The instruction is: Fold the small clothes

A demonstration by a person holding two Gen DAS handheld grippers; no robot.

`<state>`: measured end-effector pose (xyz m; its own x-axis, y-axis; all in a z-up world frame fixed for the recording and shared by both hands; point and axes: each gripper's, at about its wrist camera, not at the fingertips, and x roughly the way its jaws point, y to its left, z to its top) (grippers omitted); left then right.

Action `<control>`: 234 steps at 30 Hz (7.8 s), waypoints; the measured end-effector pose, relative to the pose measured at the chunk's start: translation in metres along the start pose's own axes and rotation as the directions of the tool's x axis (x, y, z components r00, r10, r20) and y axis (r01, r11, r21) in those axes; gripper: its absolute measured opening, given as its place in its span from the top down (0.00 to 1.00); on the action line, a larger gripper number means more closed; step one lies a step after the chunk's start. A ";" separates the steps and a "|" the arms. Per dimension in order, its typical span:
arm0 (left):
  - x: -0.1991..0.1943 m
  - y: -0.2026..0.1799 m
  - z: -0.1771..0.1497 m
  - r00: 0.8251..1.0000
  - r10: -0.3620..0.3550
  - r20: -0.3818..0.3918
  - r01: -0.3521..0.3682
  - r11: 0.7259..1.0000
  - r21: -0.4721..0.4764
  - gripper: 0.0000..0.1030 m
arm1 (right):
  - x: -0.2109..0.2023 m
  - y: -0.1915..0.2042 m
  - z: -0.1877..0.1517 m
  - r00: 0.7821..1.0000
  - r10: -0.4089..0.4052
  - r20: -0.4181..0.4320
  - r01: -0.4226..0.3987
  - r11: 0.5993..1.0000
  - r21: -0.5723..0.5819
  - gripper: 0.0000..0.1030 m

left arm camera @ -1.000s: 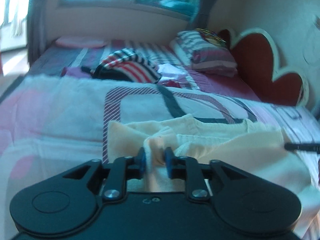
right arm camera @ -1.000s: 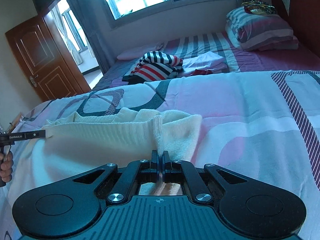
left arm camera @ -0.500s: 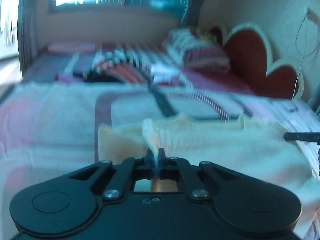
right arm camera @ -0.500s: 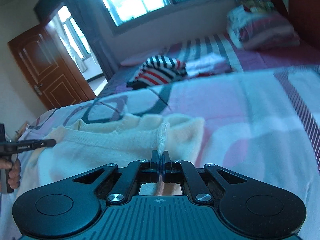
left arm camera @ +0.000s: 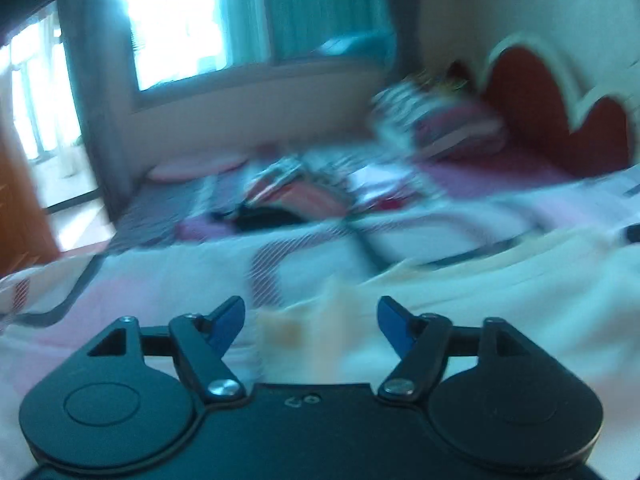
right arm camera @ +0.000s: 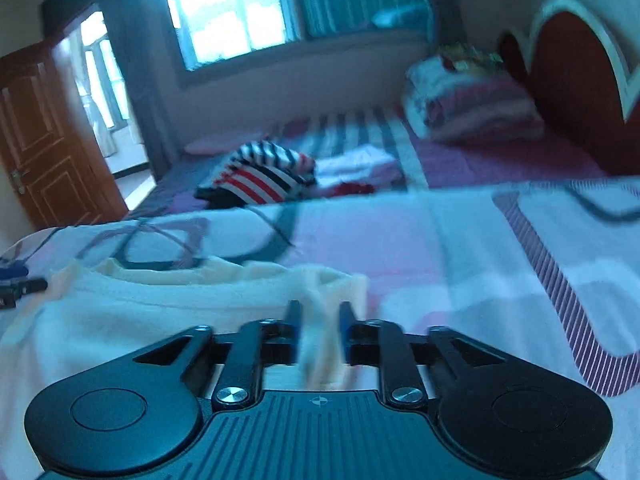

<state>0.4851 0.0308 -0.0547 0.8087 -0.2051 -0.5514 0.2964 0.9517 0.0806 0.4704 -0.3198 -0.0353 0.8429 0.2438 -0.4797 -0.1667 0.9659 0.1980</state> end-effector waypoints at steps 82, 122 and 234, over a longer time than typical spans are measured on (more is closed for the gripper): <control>-0.128 -0.052 -0.104 0.975 -0.023 -0.220 -0.041 0.957 -0.286 0.33 | -0.124 0.093 -0.106 0.975 -0.164 -0.147 0.168 0.986 0.012 0.69; -0.101 -0.024 -0.067 0.999 0.010 0.053 0.032 0.684 -0.729 0.95 | 0.000 0.095 -0.057 0.982 0.167 -0.084 -0.154 0.978 0.142 1.00; -0.061 -0.171 -0.068 0.930 -0.097 -0.355 0.023 0.978 -0.207 0.20 | -0.101 0.030 -0.103 0.955 -0.070 -0.288 0.067 0.998 -0.022 0.57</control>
<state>0.3501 -0.1038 -0.0913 0.5425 -0.2018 -0.8155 0.2030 0.9734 -0.1059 0.3275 -0.3062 -0.0694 0.6695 0.1904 -0.7180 -0.1213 0.9816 0.1472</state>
